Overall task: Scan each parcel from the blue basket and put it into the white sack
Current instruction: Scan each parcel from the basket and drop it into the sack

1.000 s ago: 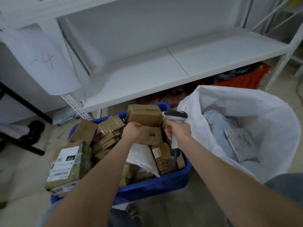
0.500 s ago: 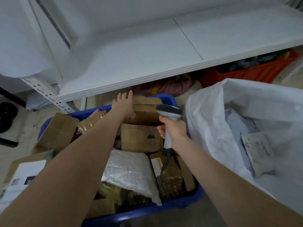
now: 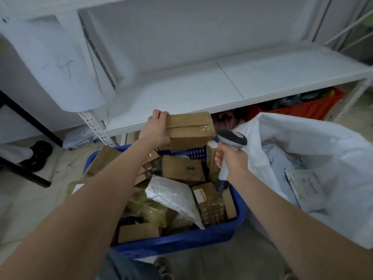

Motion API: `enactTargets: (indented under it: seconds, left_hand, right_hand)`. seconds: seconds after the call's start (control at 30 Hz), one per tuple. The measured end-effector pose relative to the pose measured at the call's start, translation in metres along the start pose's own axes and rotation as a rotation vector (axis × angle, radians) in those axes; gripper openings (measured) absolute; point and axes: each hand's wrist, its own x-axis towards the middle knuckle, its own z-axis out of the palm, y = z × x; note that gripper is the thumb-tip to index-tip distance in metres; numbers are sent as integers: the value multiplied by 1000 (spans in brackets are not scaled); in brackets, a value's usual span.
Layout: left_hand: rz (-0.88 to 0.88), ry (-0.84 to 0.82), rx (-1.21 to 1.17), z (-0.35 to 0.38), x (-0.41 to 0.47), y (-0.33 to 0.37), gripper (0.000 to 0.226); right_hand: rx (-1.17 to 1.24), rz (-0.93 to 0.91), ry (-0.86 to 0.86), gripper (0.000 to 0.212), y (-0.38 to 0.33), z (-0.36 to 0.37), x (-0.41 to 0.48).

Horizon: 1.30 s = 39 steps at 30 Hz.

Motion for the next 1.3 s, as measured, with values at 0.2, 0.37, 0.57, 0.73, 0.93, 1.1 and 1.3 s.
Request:
enactTargets:
  seconds: [0.2, 0.37, 0.57, 0.73, 0.93, 1.1, 1.3]
  left_hand:
    - [229, 82, 189, -2, -120, -1, 85]
    - [62, -199, -84, 37, -183, -18, 70]
    - [-504, -71, -549, 47, -158, 0, 50]
    - [-722, -148, -672, 60, -135, 1, 58]
    - [-519, -87, -541, 62, -86, -7, 67]
    - [-374, -224, -411, 79, -29, -1, 66]
    - [-274, -409, -250, 116, 35, -2, 81]
  right_hand:
    - [-4, -102, -10, 42, 5, -23, -42]
    - [-177, -109, -112, 53, 31, -33, -63]
    - [-345, -29, -192, 43, 49, -27, -72]
    - [-244, 10, -152, 55, 55, -15, -60]
    - [-105, 37, -50, 78, 56, -11, -25]
    - [-110, 141, 2, 62, 66, -9, 14]
    - [-40, 339, 17, 35, 81, 3, 43]
